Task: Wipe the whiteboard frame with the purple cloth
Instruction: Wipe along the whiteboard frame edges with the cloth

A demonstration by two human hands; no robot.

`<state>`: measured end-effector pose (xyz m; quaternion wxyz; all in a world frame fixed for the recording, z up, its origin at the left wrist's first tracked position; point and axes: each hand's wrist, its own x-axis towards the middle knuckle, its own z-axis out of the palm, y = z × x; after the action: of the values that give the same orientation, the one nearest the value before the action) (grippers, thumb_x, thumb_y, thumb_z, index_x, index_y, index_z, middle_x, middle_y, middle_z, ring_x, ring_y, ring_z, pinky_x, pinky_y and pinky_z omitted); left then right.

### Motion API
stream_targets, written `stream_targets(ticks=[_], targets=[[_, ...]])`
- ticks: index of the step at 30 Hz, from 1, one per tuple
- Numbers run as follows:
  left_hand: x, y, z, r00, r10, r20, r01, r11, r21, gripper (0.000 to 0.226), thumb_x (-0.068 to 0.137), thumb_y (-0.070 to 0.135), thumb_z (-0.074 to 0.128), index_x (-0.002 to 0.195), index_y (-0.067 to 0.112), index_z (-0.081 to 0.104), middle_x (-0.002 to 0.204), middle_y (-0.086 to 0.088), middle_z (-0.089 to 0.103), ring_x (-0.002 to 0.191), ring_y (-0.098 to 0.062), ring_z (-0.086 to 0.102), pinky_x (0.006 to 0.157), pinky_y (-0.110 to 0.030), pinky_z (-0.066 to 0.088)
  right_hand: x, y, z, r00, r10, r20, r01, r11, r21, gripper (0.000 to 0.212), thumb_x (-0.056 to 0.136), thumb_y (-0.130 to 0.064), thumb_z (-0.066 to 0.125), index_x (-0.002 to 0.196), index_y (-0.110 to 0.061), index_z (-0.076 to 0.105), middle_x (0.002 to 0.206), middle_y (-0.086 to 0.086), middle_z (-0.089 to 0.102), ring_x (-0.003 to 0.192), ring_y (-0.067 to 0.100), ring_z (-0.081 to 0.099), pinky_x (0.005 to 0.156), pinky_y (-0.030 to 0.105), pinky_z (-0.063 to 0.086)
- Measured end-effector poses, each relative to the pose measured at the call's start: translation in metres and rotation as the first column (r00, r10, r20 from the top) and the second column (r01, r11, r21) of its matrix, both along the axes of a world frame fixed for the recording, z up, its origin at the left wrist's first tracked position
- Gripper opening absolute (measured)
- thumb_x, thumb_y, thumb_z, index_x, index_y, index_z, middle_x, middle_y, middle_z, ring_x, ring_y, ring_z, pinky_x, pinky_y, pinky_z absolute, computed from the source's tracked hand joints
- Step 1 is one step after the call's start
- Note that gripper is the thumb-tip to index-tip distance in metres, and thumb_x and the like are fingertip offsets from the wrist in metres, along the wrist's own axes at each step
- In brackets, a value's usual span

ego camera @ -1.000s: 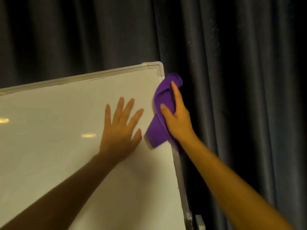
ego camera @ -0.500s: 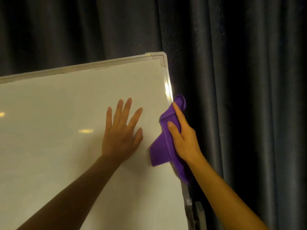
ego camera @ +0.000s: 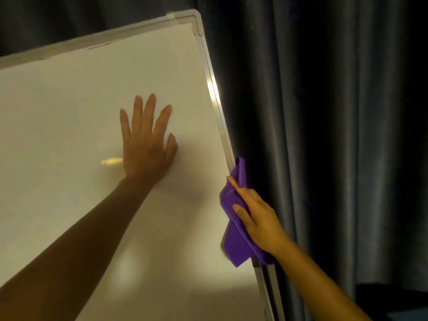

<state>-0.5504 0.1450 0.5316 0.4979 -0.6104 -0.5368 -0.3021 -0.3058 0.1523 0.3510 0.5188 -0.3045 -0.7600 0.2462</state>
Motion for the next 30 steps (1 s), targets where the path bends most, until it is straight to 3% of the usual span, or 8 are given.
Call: stream_targets(ticks=[4, 7, 11, 15, 19, 24, 28, 30], targets=[[0.007, -0.001, -0.003, 0.999, -0.022, 0.031, 0.022, 1.0, -0.014, 0.06, 0.106, 0.042, 0.04, 0.16, 0.016, 0.038, 0.174, -0.016, 0.024, 0.163, -0.042, 0.015, 0.129, -0.069, 0.011, 0.024, 0.004, 0.007, 0.998, 0.053, -0.03, -0.053, 0.999, 0.005, 0.05, 0.101, -0.032, 0.048, 0.146, -0.048, 0.034, 0.125, -0.017, 0.056, 0.099, 0.001, 0.063, 0.077, 0.016, 0.055], [0.005, -0.002, -0.002, 0.999, -0.038, 0.021, 0.039, 0.998, -0.041, 0.063, 0.105, 0.047, 0.036, 0.161, 0.018, 0.033, 0.176, -0.014, 0.019, 0.164, -0.041, 0.012, 0.13, -0.068, 0.009, 0.064, 0.01, 0.032, 0.991, -0.054, -0.12, 0.061, 0.996, 0.058, 0.05, 0.102, -0.029, 0.05, 0.146, -0.048, 0.037, 0.129, -0.031, 0.051, 0.111, -0.009, 0.057, 0.091, 0.01, 0.048], [0.004, 0.004, -0.004, 0.998, -0.022, 0.056, 0.025, 0.999, -0.042, 0.062, 0.104, 0.044, 0.037, 0.159, 0.016, 0.034, 0.176, -0.015, 0.019, 0.164, -0.042, 0.011, 0.13, -0.067, 0.006, 0.118, 0.019, 0.023, 0.967, -0.097, -0.237, 0.086, 0.995, -0.056, 0.044, 0.097, -0.023, 0.062, 0.137, -0.039, 0.055, 0.127, -0.024, 0.062, 0.115, -0.001, 0.06, 0.096, 0.016, 0.047], [0.017, 0.015, -0.016, 0.989, -0.081, 0.125, 0.074, 0.995, 0.065, 0.055, 0.104, 0.035, 0.044, 0.155, 0.013, 0.039, 0.172, -0.021, 0.026, 0.161, -0.048, 0.017, 0.128, -0.071, 0.009, 0.074, 0.004, -0.058, 0.967, -0.049, -0.251, -0.013, 0.971, -0.24, 0.035, 0.092, -0.04, 0.057, 0.126, -0.048, 0.061, 0.107, -0.018, 0.069, 0.094, 0.006, 0.069, 0.079, 0.022, 0.057], [0.049, 0.006, -0.102, 0.957, -0.275, -0.097, 0.273, 0.961, -0.036, 0.062, 0.101, 0.029, 0.057, 0.157, 0.011, 0.037, 0.167, -0.03, 0.031, 0.154, -0.057, 0.022, 0.124, -0.074, 0.01, 0.02, -0.009, -0.115, 0.89, -0.228, -0.395, -0.018, 0.847, -0.531, 0.046, 0.081, -0.065, 0.045, 0.125, -0.056, 0.054, 0.09, -0.011, 0.072, 0.077, 0.01, 0.072, 0.063, 0.023, 0.059], [0.059, 0.011, -0.162, 0.956, -0.26, -0.134, 0.24, 0.959, -0.148, 0.064, 0.102, 0.032, 0.058, 0.16, 0.016, 0.039, 0.168, -0.023, 0.033, 0.155, -0.051, 0.024, 0.125, -0.071, 0.011, 0.01, -0.001, -0.091, 0.943, -0.223, -0.248, 0.167, 0.959, -0.228, 0.049, 0.094, -0.068, 0.026, 0.142, -0.067, 0.014, 0.132, -0.021, 0.047, 0.106, 0.001, 0.057, 0.085, 0.018, 0.05], [0.056, 0.024, -0.161, 0.954, -0.257, -0.157, 0.242, 0.964, -0.111, 0.06, 0.102, 0.033, 0.06, 0.157, 0.017, 0.043, 0.166, -0.024, 0.037, 0.153, -0.052, 0.028, 0.124, -0.072, 0.015, 0.002, 0.02, -0.063, 0.937, -0.255, -0.239, 0.237, 0.966, -0.102, 0.049, 0.1, -0.06, 0.03, 0.147, -0.047, 0.03, 0.125, -0.018, 0.055, 0.109, 0.001, 0.057, 0.087, 0.016, 0.051], [0.055, 0.03, -0.164, 0.955, -0.262, -0.141, 0.251, 0.963, -0.093, 0.059, 0.102, 0.035, 0.06, 0.157, 0.017, 0.045, 0.165, -0.023, 0.039, 0.153, -0.051, 0.028, 0.124, -0.071, 0.016, -0.003, 0.024, -0.073, 0.909, -0.285, -0.302, 0.256, 0.957, -0.134, 0.048, 0.097, -0.065, 0.029, 0.143, -0.053, 0.034, 0.126, -0.018, 0.056, 0.11, 0.001, 0.058, 0.087, 0.018, 0.052]])
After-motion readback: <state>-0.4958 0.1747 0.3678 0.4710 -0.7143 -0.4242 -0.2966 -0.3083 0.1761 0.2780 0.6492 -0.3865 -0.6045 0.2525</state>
